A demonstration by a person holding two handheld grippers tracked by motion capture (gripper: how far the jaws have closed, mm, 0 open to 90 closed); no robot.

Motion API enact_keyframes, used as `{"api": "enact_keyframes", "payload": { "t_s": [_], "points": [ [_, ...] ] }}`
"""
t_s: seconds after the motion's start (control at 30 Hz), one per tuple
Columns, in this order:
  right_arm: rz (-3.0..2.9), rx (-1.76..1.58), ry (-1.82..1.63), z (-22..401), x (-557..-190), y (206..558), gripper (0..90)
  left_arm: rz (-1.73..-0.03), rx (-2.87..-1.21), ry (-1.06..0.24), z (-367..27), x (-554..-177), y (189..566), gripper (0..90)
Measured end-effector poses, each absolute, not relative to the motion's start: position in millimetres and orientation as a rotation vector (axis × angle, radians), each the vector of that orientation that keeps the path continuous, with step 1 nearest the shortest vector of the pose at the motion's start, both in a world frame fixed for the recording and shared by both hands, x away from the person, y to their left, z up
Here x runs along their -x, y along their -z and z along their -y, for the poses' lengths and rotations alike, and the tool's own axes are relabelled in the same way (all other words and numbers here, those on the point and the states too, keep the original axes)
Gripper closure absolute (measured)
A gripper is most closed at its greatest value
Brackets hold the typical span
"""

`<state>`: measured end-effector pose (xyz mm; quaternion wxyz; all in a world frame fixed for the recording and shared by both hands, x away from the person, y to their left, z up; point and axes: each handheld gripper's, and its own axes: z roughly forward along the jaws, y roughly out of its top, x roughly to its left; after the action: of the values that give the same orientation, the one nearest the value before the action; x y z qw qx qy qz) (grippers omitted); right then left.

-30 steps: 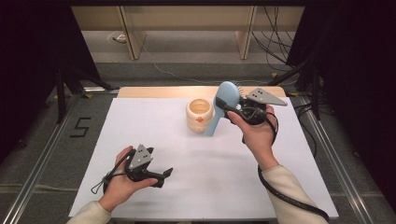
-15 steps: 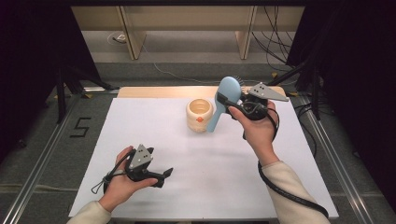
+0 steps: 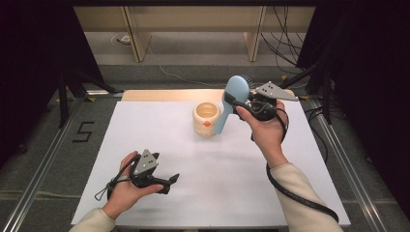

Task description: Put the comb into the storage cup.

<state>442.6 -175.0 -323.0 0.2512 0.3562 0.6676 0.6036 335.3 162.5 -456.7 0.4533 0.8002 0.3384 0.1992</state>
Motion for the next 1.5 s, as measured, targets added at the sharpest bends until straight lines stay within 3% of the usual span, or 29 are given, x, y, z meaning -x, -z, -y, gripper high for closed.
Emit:
{"api": "enact_keyframes", "payload": {
  "t_s": [1.5],
  "points": [
    [-1.803, -0.984, -1.633, 165.7, -460.6, 312.1, 51.1, -0.832, -1.972, -0.485, -161.0, -335.6, 456.9, 1.2]
  ]
}}
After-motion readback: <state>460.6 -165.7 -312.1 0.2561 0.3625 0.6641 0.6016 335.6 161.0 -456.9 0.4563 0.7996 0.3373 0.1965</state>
